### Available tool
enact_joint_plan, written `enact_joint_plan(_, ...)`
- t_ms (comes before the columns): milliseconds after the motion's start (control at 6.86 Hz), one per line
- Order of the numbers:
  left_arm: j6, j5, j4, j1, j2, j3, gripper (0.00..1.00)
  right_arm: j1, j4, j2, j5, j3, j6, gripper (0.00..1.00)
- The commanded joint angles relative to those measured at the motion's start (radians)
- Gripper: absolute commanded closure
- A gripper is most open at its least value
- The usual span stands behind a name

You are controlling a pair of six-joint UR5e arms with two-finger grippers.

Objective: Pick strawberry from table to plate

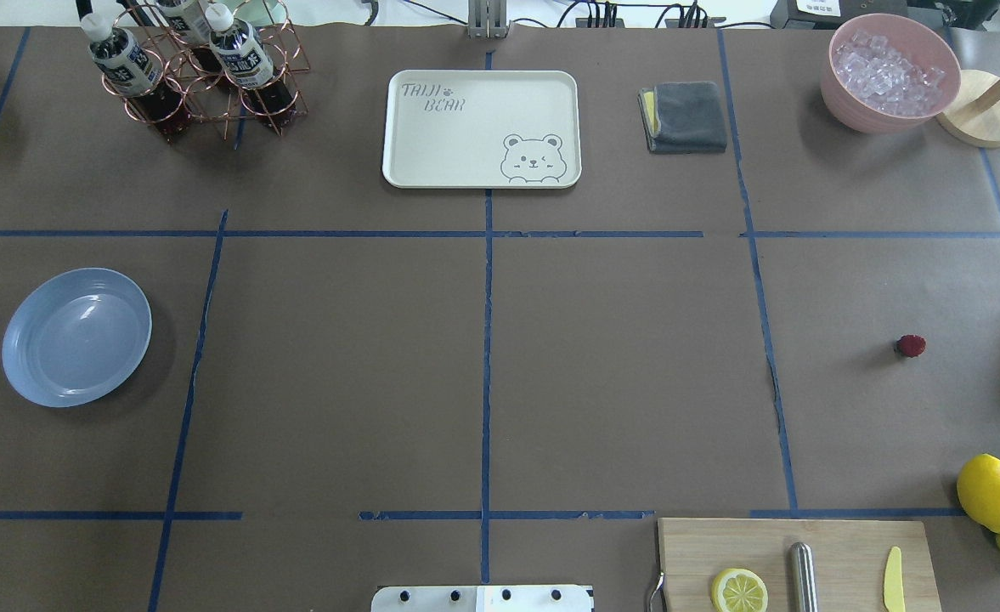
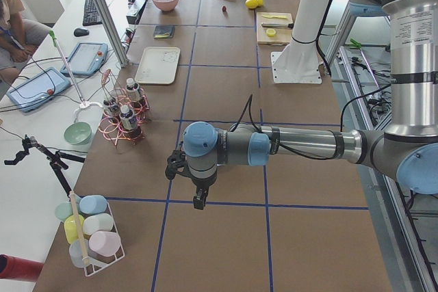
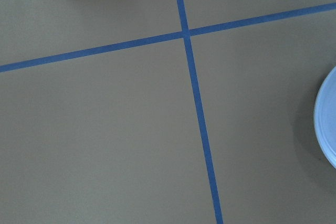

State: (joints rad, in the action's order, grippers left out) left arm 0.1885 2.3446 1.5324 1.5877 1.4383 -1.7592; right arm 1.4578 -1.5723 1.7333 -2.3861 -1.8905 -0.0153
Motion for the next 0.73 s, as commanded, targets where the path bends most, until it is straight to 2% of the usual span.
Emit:
enact_joint_plan(0,0.0,0.045,0.005,0.0,-0.001,-0.022,0.0,-0.001,0.0,0.002,0.001,0.007,0.0,0.0)
enact_joint_plan(438,-0.009,0.051,0.012,-0.014,0.002,-0.068,0.0,-0.001,0.0,0.0,0.002,0.028,-0.003,0.0)
enact_joint_plan(583,-0.015,0.106,0.018,-0.015,0.004,-0.062,0.0,-0.002,0.0,0.0,0.001,0.033,-0.003,0.0)
